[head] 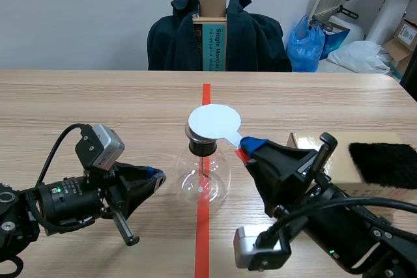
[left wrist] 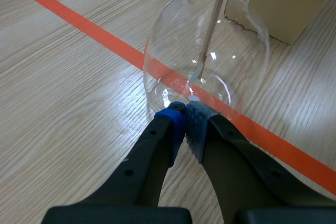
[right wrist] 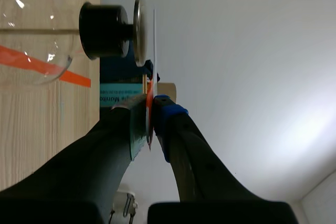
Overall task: Do the electroscope experiment.
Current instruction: 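Move the plate toward and away from the electroscope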
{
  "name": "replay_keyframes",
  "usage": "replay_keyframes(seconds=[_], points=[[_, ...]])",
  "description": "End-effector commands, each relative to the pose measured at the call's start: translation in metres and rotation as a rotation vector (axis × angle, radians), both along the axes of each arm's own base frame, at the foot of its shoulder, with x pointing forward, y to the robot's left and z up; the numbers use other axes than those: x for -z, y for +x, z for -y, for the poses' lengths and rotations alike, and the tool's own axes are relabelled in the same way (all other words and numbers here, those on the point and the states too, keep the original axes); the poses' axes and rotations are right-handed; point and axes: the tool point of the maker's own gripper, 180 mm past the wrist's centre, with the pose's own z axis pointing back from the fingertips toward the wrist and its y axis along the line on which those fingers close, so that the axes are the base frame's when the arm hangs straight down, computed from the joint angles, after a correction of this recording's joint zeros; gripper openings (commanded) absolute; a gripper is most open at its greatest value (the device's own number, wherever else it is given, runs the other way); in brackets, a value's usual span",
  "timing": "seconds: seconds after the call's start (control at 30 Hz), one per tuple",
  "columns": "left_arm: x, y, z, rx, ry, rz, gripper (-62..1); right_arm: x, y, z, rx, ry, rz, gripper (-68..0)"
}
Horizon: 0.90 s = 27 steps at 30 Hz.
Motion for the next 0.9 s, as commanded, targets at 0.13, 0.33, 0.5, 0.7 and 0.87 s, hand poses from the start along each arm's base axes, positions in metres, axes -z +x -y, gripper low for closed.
replay_keyframes(seconds=[0.13, 0.33, 0.5, 0.7, 0.87], points=[[-0.012, 0.004, 0.002, 0.001, -0.031, 0.028, -59.0, -0.008, 0.017, 0.019, 0.128, 0.014, 0.021, -66.8], [-0.012, 0.004, 0.002, 0.001, -0.031, 0.028, -59.0, -0.008, 0.029, 0.038, 0.25, 0.025, 0.018, -66.8], [-0.012, 0.004, 0.002, 0.001, -0.031, 0.028, -59.0, -0.022, 0.039, 0.052, 0.353, 0.07, 0.039, -66.8], [-0.012, 0.004, 0.002, 0.001, -0.031, 0.028, -59.0, -0.064, 0.039, 0.065, 0.426, 0.123, 0.128, -66.8], [-0.012, 0.004, 0.002, 0.001, -0.031, 0.028, -59.1, -0.097, 0.027, 0.079, 0.461, 0.14, 0.194, -66.8]])
